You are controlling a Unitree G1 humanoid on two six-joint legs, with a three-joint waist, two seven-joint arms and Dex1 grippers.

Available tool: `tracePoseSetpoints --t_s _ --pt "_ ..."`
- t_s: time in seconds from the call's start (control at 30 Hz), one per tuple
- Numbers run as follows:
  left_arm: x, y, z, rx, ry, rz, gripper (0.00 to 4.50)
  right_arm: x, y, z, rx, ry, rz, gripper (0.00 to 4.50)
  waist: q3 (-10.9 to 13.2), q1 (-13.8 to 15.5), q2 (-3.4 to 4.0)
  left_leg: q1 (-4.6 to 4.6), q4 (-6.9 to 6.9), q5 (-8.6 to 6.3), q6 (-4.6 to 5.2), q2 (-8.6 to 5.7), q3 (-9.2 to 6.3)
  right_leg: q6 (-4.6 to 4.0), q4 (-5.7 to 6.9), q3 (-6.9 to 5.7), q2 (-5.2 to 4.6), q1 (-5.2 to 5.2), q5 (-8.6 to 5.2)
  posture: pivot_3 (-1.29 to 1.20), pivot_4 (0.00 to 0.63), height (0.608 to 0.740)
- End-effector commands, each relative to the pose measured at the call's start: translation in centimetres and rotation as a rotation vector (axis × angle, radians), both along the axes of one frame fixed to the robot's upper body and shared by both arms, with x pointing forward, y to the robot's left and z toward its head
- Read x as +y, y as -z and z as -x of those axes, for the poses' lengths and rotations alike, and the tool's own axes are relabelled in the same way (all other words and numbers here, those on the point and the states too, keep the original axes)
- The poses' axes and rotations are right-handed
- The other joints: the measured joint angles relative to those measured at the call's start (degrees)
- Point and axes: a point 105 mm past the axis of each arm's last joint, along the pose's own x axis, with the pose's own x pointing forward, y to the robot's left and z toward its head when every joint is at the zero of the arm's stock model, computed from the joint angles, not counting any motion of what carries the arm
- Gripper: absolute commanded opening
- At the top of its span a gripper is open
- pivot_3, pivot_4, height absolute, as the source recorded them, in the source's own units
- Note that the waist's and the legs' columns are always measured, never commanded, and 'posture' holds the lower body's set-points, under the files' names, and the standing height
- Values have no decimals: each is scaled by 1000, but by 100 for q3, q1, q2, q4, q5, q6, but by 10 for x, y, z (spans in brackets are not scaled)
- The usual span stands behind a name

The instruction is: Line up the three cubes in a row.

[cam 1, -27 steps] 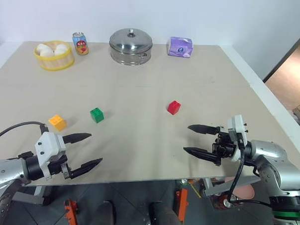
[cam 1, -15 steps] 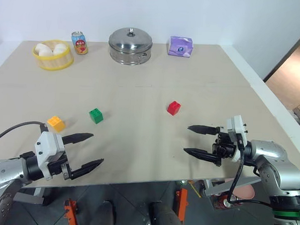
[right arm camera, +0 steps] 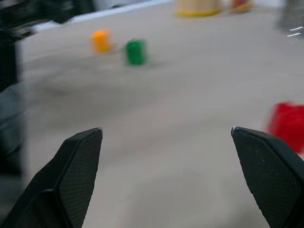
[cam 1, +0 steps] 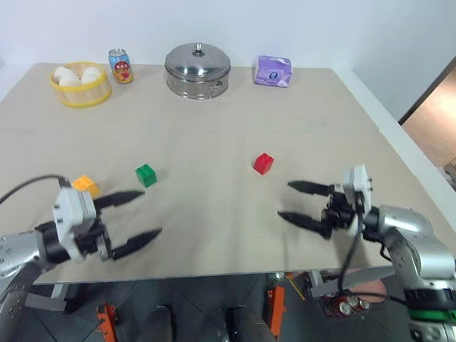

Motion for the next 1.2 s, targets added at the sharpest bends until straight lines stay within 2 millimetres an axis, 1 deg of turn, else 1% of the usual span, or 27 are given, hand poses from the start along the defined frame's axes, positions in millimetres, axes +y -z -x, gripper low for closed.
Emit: tracePoseSetpoints --t_s 0.03,0.13,0.23,0.33,0.43,0.53,0.63,0.93,1.07,1.1,1.13,1.2 --pt "-17 -12 -16 -40 -23 94 4480 -8 -13 -35 -33 184 -7 4500 -1 5 -1 0 3 1 1 0 -1 2 1 0 1 3 3 0 150 739" --pt "-35 -17 -28 -68 -23 157 4480 -9 -11 -55 -5 253 -11 4500 -6 9 -8 -1 19 6 9 0 -2 5 2 0 4 18 12 0 150 739" --pt "-51 -17 -41 -88 -25 195 4480 -6 -6 -70 23 262 -9 4500 -6 11 -9 -6 28 5 12 0 -3 9 6 2 6 21 10 0 150 739" --pt "-66 -11 -52 -85 -24 226 4480 -3 5 -86 54 280 5 4500 -6 9 -9 -7 29 3 15 -2 -2 19 7 16 14 21 12 0 150 739" --pt "-78 -5 -56 -86 -17 238 4480 -1 10 -99 60 308 7 4500 -6 2 -9 -6 29 3 16 -2 -2 25 10 25 21 20 16 0 150 739" --pt "-86 -2 -57 -90 -13 242 4480 2 11 -105 59 304 11 4500 -6 3 -9 -6 29 3 16 0 -4 25 15 28 26 17 16 0 150 739" --pt "-91 -2 -57 -90 -13 257 4480 8 17 -108 72 294 24 4500 -6 4 -8 -6 29 3 17 0 -3 25 17 32 27 17 15 0 150 739" --pt "-97 -10 -63 -113 -38 293 4480 24 29 -113 83 288 48 4500 -6 2 -8 -5 39 4 18 -1 -2 31 18 37 27 19 23 0 150 739" --pt "-100 -11 -65 -116 -36 301 4480 28 32 -116 83 301 47 4500 -6 2 -8 -4 39 4 19 -1 -2 32 19 37 28 20 24 0 150 739" --pt "-100 -11 -66 -116 -35 301 4500 28 32 -116 78 304 48 3884 -6 2 -8 -5 39 4 19 -1 -2 32 18 37 28 20 24 0 150 739" --pt "-100 -11 -66 -116 -35 301 4500 28 32 -117 76 307 44 3695 -6 1 -8 -6 38 4 19 -1 -2 32 19 38 28 19 24 0 150 739" --pt "-101 -11 -67 -116 -36 301 4500 29 31 -117 76 300 43 2972 -6 2 -8 -6 38 4 19 -1 -2 32 18 38 28 18 24 0 150 739"
